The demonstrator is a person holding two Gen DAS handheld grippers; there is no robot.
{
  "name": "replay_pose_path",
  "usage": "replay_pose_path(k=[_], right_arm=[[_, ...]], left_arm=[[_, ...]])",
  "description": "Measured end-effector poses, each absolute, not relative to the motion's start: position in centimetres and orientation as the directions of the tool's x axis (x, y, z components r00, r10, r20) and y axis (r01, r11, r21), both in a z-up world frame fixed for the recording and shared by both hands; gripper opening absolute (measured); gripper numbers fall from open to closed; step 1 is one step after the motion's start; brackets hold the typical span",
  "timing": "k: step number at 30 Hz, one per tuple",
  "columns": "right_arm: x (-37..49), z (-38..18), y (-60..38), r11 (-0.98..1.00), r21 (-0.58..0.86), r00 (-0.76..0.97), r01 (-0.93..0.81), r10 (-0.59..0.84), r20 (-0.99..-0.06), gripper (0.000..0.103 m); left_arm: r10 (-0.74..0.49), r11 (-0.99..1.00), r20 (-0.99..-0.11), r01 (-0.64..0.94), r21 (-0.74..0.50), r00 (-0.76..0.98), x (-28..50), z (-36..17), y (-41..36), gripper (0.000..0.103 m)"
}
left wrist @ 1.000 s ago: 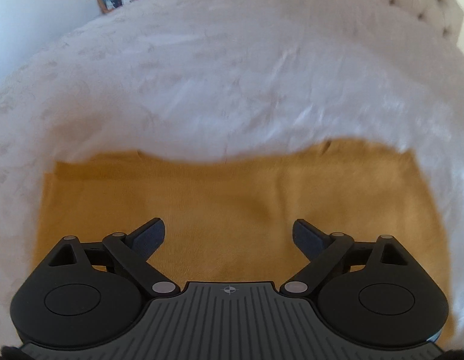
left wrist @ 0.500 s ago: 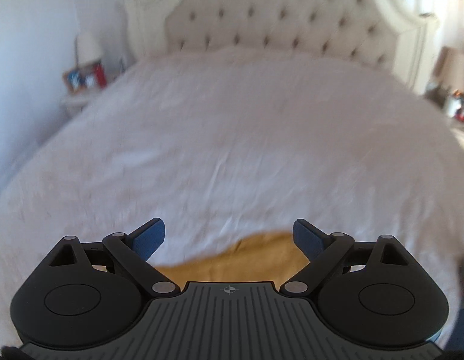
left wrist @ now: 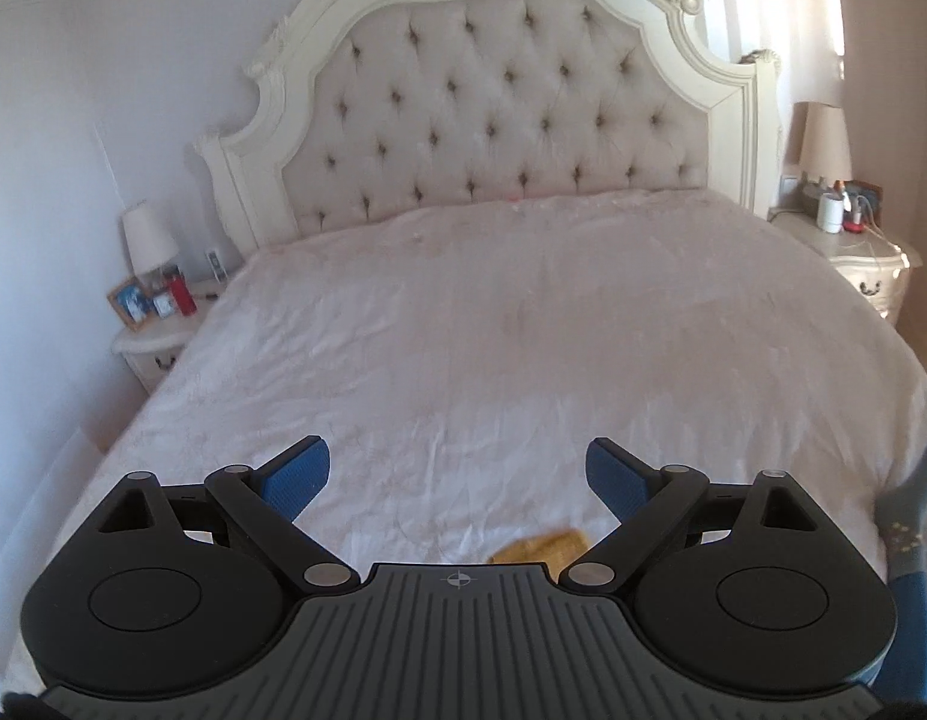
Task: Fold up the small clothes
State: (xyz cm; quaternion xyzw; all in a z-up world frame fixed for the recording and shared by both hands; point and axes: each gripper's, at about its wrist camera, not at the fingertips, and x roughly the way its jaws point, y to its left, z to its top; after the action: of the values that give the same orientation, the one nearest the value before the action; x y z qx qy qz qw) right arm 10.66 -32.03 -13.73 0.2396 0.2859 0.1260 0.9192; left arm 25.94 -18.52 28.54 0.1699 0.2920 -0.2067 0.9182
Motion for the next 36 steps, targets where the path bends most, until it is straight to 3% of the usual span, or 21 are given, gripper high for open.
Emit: replay_pose_path(k=[5, 10, 15, 21, 36], right_arm=[[10.9, -13.8, -32.1, 0.847, 0.523, 0.802, -0.094, 0.376, -0.464, 0.102], [11.5, -13.5, -32.8, 0.822, 0.562, 0.774, -0.090, 0.413, -0.480, 0.102], [12.7, -12.5, -34.4, 0.783, 0.617, 0.709, -0.081, 0.480, -0.517, 0.102], [14.7, -11.5, -36.9, 0.771, 0.636, 0.722, -0.010, 0.446, -0.529, 0.102], [23.9, -12.9, -37.4, 0.687, 0.727, 0.676, -0.016, 0.543, -0.498, 0.103]], left_arm=[[-0.346, 0.872, -0.607, 0.483, 0.073, 0.716, 26.3, 27.2, -16.6, 0.094], [-0.449, 0.867, -0.624, 0.481, -0.130, 0.640, 27.0, 19.6, -13.8, 0.094], [-0.364, 0.915, -0.661, 0.384, -0.123, 0.657, 28.0, 10.2, -10.4, 0.093], [-0.278, 0.957, -0.725, 0.248, -0.151, 0.630, 29.4, 1.2, -5.9, 0.093], [-0.235, 0.961, -0.803, 0.257, -0.106, 0.548, 31.8, -7.8, -7.3, 0.093]])
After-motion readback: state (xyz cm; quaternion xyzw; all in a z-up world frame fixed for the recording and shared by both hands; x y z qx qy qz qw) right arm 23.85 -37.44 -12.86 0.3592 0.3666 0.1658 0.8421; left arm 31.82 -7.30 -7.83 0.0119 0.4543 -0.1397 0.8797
